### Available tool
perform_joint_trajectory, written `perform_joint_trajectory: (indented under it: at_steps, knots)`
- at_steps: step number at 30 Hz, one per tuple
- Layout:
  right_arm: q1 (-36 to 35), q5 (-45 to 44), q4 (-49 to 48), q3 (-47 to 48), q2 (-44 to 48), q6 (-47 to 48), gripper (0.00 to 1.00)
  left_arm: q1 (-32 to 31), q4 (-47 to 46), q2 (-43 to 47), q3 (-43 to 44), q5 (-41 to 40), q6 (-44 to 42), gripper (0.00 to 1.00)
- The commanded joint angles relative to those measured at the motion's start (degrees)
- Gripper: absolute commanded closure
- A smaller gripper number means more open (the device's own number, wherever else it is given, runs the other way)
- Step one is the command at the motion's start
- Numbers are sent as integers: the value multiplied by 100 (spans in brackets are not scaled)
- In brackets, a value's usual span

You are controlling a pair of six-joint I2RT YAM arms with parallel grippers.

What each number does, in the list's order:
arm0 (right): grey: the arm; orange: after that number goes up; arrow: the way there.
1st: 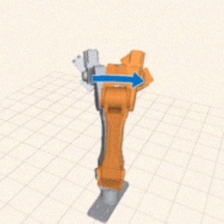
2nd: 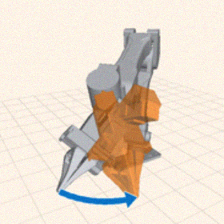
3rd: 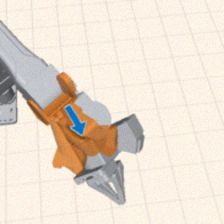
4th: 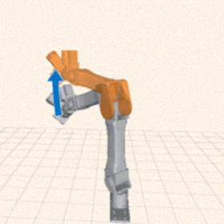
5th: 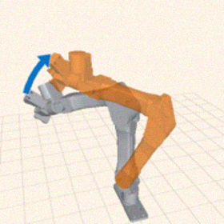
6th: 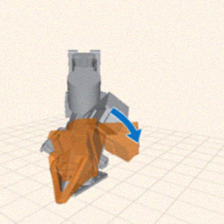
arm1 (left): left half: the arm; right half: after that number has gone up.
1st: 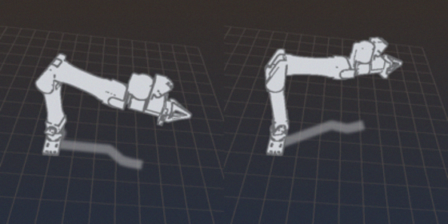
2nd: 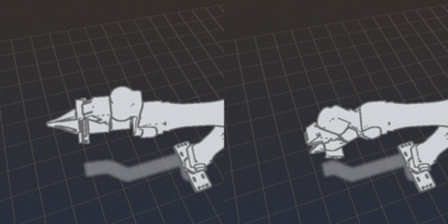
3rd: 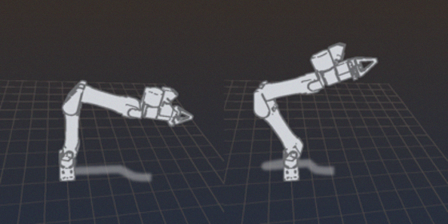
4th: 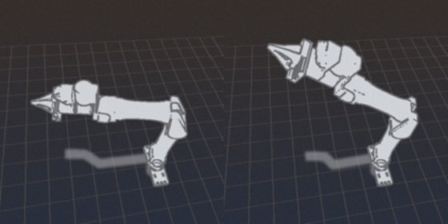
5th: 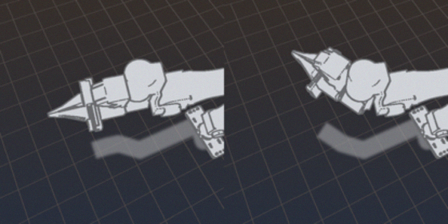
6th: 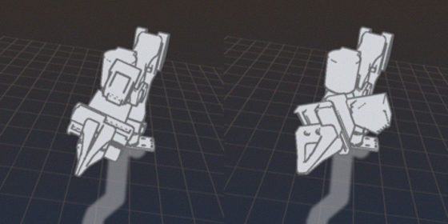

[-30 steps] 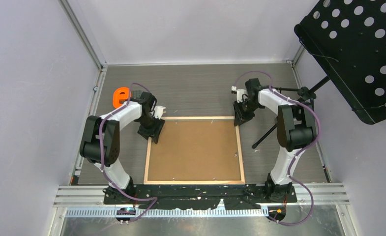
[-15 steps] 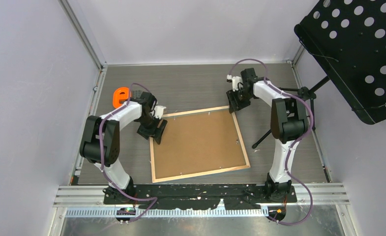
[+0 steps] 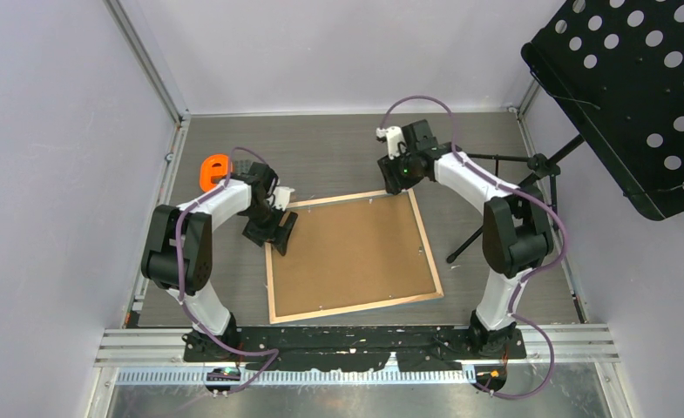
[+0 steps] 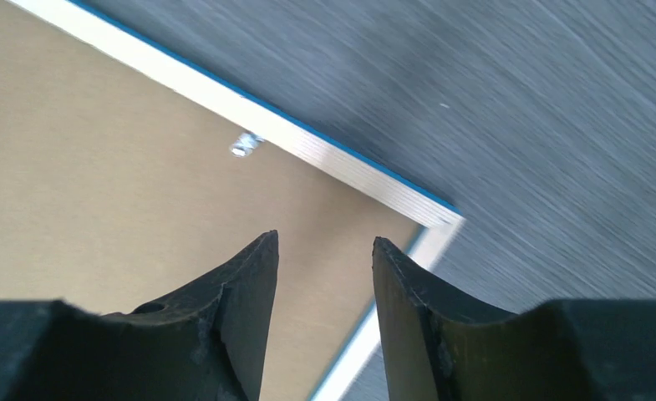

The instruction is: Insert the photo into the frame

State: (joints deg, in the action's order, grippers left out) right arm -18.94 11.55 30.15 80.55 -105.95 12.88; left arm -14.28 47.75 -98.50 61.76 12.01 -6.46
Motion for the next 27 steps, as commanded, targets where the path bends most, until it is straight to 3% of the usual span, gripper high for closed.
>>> perform_joint_trajectory:
  at_steps: [1,12,27]
  knots:
    - [-397,-193,-454,-157,204,-307,49,-23,-106,173,135,3,-48,24]
    - [-849,88,-498,228,-505,-844,55,-22,-104,245,113,-63,-104,23]
    - [-893,40,-606,280,-760,-1008,60,-22,-98,287,116,-69,-149,23]
